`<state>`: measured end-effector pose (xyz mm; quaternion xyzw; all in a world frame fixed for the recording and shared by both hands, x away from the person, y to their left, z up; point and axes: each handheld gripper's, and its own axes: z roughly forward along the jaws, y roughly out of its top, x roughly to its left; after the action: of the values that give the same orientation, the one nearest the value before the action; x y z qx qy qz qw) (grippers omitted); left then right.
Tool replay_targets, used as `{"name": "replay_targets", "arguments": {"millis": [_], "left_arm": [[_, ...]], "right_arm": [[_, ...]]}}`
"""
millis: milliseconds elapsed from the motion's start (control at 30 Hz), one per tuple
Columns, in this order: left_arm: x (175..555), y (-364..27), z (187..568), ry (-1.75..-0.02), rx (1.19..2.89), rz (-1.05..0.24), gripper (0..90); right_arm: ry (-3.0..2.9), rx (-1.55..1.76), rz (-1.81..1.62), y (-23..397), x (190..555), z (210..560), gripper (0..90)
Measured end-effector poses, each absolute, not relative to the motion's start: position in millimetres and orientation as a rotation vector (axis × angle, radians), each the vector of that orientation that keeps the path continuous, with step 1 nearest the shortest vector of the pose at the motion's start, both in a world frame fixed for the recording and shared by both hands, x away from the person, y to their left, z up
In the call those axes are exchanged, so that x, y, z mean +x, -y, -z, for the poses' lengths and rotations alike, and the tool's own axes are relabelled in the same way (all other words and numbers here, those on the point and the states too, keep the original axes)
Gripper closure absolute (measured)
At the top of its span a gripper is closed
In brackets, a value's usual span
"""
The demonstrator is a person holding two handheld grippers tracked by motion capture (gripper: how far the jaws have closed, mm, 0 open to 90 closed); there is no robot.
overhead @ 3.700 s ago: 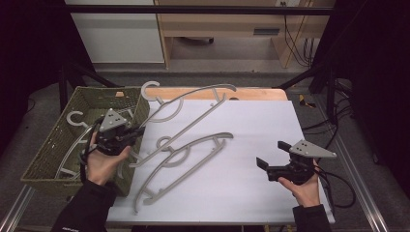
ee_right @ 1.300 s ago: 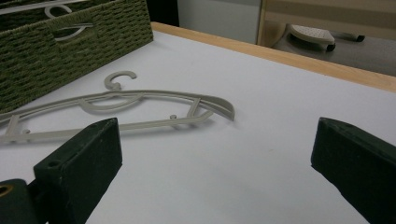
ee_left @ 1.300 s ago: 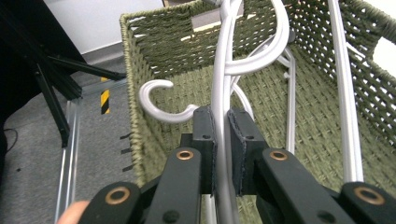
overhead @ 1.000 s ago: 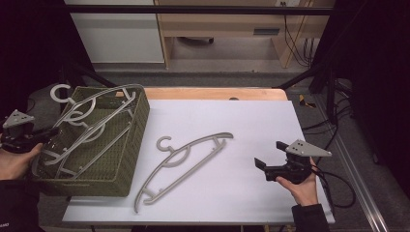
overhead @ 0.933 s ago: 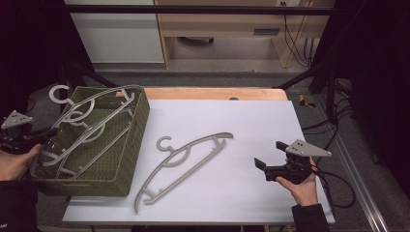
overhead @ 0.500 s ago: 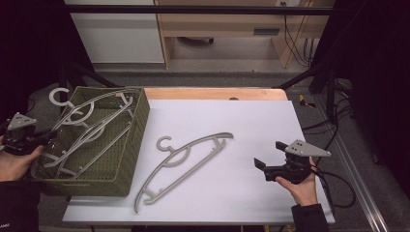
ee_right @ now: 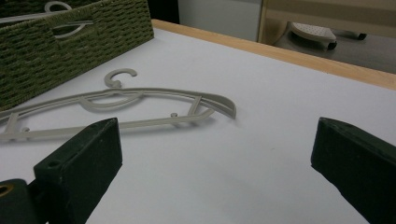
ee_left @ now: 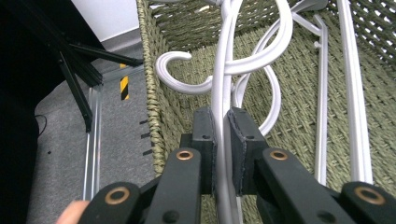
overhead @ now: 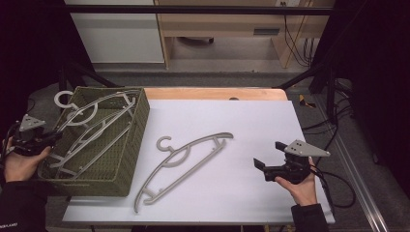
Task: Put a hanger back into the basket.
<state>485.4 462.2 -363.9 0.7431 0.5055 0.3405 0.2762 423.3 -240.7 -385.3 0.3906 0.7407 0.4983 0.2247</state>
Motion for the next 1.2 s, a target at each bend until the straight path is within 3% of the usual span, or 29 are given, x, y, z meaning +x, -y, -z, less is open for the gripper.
{"name": "replay_targets", "arguments": {"millis": [433,467,600,767,1200], "left_arm": [[484,-449,371,-1.384,2.087,-0.945,80.9],[485,-444,372,-1.378,2.155,-0.977,80.8],[486,-446,372,-1.405,2.146,-0.935,79.8],[486,-446,369,-1.387,2.151,-0.888,73.0],[468,-423,346,-1.27,1.919,-0.83,49.1]], "right_arm": [[-2.042,1.077,-1.378,241,422,385,2.2],[-2.041,1.077,-1.377,241,422,385,2.2],[-2.042,1.071,-1.379,242,422,384,2.2],[-2.041,1.072,-1.381,242,422,384,2.1],[-2.029,1.074,-1.392,243,421,382,2.1]]}}
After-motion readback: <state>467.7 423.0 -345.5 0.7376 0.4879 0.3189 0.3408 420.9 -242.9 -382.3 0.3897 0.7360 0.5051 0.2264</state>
